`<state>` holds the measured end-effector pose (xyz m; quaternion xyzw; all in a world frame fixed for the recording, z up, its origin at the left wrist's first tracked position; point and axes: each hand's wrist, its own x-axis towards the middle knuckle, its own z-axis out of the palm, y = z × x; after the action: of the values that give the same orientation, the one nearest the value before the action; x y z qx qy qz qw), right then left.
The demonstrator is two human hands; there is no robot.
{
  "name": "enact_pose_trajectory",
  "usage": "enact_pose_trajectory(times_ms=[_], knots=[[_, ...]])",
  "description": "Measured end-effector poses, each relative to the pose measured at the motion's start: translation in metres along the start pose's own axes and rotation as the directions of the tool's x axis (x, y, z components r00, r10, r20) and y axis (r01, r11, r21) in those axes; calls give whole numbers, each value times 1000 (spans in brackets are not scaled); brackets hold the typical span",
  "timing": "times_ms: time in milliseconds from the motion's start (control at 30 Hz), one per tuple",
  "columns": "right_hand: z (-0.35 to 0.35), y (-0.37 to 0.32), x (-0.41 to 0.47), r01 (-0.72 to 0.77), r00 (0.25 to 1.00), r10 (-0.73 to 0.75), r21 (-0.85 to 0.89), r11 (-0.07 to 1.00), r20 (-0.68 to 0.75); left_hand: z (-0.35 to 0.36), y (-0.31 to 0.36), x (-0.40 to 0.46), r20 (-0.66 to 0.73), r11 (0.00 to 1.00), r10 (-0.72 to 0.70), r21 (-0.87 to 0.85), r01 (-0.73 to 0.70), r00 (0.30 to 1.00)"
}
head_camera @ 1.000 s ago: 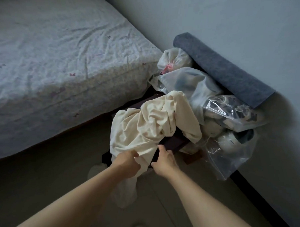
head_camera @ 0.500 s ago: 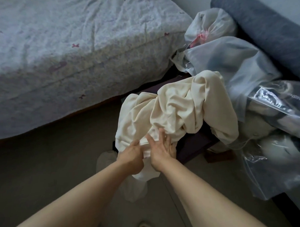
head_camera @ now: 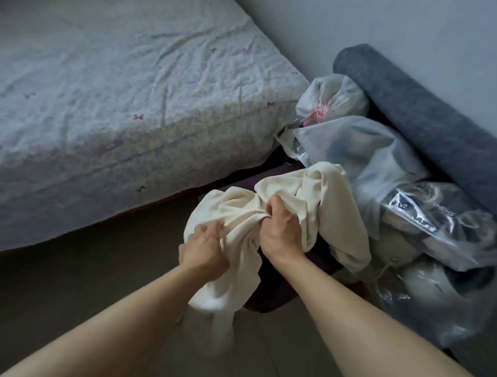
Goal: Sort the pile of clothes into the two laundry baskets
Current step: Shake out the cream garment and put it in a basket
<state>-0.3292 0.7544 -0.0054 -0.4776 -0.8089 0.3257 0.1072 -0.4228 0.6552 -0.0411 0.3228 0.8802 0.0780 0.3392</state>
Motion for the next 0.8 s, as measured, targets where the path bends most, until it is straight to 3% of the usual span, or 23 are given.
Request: enact_pose_trajectory(times_ms=[100,200,300,500,633,800], knots=[[-37,-28,5,-79,995,90,182,980,-51,-32,22,-12,-73,996,21,-86,-28,997],[-73,-54,10,-52,982,99,267,962,-163,-58,45,-26,-245,984,72,-139,-109,967],[-114,-76,15,-37,953,125,305,952,-274,-92,69,-44,-352,915,29,-368,-166,936],[-197,-94,8,-38,905,176,338,940,-387,-170,113,-78,-470,808,-47,-536,-243,881],[-237,-110,4,-38,876,212,377,926,-433,-203,140,-104,-500,770,3,-551,-321,866],[-281,-139,-5,27,856,183,395,918,-483,-244,166,-143,-541,654,48,-618,-436,840]])
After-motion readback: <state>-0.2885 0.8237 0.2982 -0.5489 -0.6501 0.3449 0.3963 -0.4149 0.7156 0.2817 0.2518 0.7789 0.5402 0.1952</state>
